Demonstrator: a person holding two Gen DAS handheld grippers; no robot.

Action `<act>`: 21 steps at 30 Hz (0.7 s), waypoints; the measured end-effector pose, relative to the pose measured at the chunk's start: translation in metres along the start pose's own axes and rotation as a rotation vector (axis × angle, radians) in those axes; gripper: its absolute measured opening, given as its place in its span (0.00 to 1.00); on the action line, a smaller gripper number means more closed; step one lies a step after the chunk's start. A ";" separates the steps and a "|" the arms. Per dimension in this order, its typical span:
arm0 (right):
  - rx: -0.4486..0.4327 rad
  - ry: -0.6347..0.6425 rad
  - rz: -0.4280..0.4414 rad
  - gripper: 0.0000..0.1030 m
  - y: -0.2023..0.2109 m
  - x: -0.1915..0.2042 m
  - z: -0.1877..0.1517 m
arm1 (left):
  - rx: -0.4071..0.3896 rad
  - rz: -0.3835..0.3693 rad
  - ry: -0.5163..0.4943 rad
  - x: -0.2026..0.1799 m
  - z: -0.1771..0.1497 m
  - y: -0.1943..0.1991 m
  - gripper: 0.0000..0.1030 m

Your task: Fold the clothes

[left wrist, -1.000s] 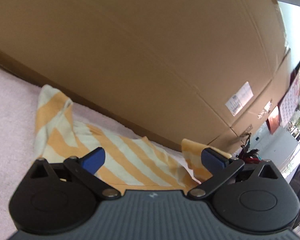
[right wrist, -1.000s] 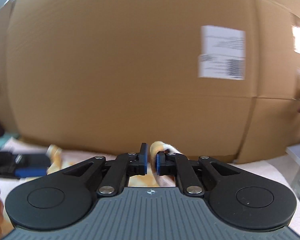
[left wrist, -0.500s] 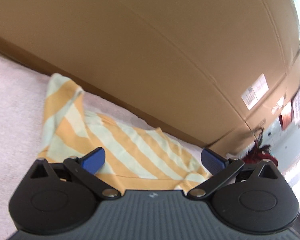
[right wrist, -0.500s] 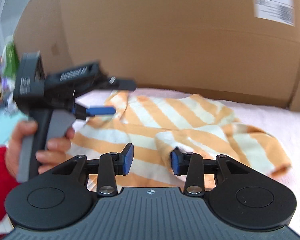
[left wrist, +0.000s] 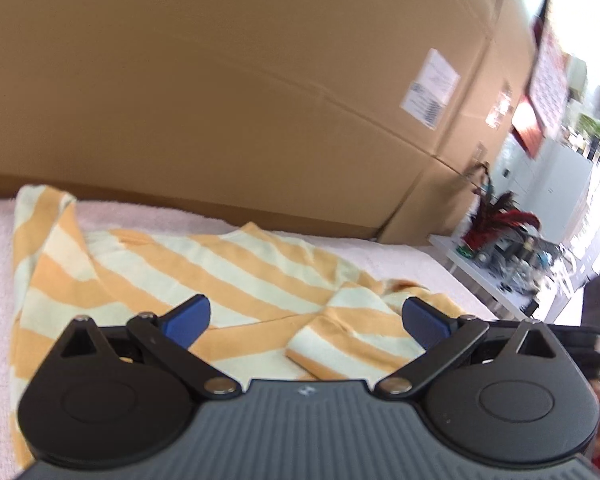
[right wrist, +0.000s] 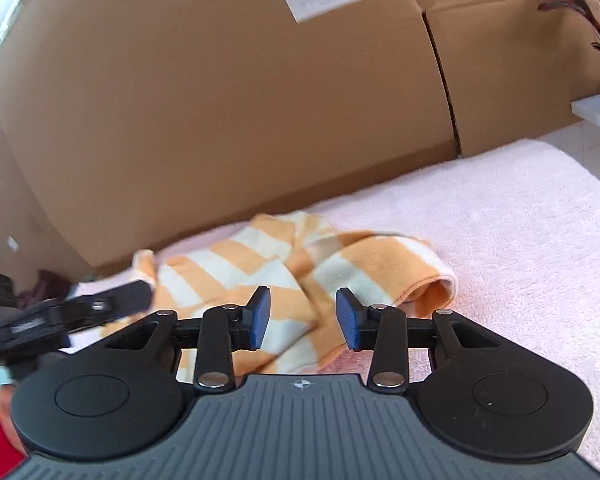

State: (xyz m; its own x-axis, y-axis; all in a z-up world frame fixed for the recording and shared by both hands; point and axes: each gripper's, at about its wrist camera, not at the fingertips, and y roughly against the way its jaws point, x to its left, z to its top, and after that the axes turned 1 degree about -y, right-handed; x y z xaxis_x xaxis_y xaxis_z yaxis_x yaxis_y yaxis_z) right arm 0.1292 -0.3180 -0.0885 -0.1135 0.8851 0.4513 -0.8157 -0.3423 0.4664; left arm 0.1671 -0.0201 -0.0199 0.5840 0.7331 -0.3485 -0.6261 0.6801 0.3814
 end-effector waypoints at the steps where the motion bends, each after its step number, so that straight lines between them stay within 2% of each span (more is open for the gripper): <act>1: 0.017 -0.016 0.017 0.25 -0.004 -0.005 -0.001 | 0.000 -0.014 -0.024 -0.004 -0.001 0.001 0.99; 3: 0.029 -0.075 0.082 0.12 -0.005 -0.018 -0.005 | 0.005 -0.042 -0.073 -0.013 -0.003 0.002 0.99; 4: 0.020 -0.118 0.118 0.09 -0.004 -0.025 -0.005 | 0.009 -0.055 -0.093 -0.016 -0.005 0.002 0.99; 6: -0.010 -0.214 0.199 0.08 0.002 -0.041 -0.005 | 0.014 -0.070 -0.119 -0.021 -0.007 0.002 0.99; 9: -0.026 -0.284 0.327 0.08 0.005 -0.048 -0.001 | 0.022 -0.081 -0.147 -0.027 -0.008 0.003 0.99; 13: -0.013 -0.243 0.378 0.08 0.002 -0.038 0.001 | 0.059 -0.063 -0.210 -0.052 -0.011 0.004 0.99; 15: -0.008 -0.226 0.404 0.08 0.001 -0.034 0.001 | 0.081 -0.031 -0.290 -0.075 -0.016 0.004 0.97; 18: -0.013 -0.214 0.443 0.09 0.002 -0.032 0.002 | 0.107 0.026 -0.430 -0.106 -0.026 -0.002 0.84; 19: -0.017 -0.209 0.452 0.09 0.004 -0.032 0.003 | 0.127 0.035 -0.443 -0.110 -0.027 -0.006 0.76; 21: -0.028 -0.197 0.453 0.09 0.004 -0.031 0.003 | 0.141 0.036 -0.421 -0.111 -0.024 -0.010 0.74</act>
State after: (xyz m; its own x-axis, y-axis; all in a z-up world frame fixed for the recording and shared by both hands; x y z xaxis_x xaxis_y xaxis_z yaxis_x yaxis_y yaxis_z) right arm 0.1314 -0.3474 -0.0980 -0.3534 0.5719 0.7403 -0.7242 -0.6682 0.1705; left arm 0.0965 -0.1081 -0.0061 0.7412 0.6704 0.0351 -0.5901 0.6258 0.5101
